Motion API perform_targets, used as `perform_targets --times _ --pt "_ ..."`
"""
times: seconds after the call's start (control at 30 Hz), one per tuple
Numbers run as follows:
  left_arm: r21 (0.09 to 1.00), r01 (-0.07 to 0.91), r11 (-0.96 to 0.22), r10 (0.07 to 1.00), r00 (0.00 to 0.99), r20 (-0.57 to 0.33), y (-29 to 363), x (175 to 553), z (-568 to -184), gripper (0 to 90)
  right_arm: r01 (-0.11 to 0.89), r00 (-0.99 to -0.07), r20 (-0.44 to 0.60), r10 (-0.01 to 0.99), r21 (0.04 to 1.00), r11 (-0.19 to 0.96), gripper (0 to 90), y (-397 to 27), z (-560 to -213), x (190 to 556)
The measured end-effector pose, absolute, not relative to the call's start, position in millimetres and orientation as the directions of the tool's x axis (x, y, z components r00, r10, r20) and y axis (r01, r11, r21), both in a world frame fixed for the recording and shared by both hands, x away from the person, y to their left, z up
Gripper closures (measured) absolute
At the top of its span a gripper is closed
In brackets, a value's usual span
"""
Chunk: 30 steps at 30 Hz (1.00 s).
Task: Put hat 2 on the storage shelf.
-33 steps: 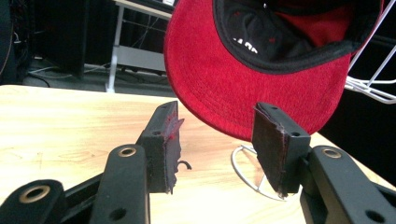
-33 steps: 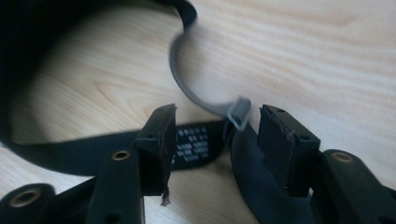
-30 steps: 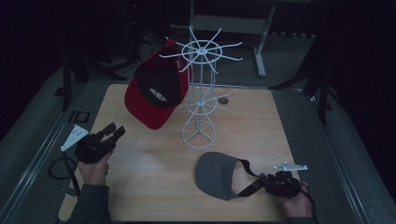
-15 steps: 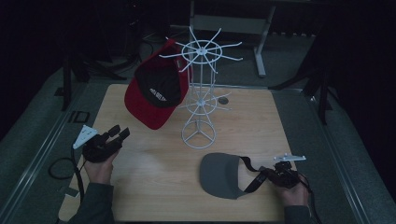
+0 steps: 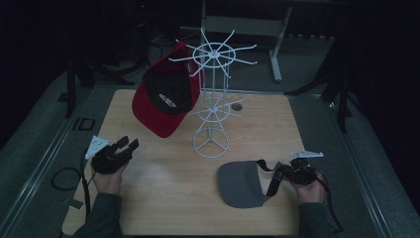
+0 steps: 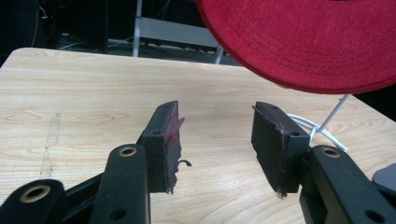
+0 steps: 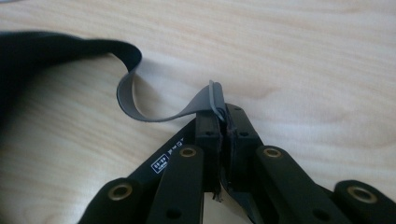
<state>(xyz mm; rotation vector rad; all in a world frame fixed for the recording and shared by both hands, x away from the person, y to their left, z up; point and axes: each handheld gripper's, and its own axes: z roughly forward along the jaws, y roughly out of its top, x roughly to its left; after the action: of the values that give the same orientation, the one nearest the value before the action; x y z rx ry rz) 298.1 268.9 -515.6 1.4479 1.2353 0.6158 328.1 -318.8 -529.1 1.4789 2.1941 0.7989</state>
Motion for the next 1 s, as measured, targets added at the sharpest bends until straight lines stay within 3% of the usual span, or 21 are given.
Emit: perform_targets --times 0.8,1.0 --pt "0.915 0.401 0.036 0.936 0.307 -0.172 264 305 -531 52.1 0.641 -0.437 -0.034 0.899 0.689 0.337 86.0 -303 -510 368" --pt "0.913 0.406 0.043 0.934 0.309 -0.181 264 305 -532 51.7 0.569 -0.444 -0.082 0.892 0.743 0.352 86.1 -293 -497 364"
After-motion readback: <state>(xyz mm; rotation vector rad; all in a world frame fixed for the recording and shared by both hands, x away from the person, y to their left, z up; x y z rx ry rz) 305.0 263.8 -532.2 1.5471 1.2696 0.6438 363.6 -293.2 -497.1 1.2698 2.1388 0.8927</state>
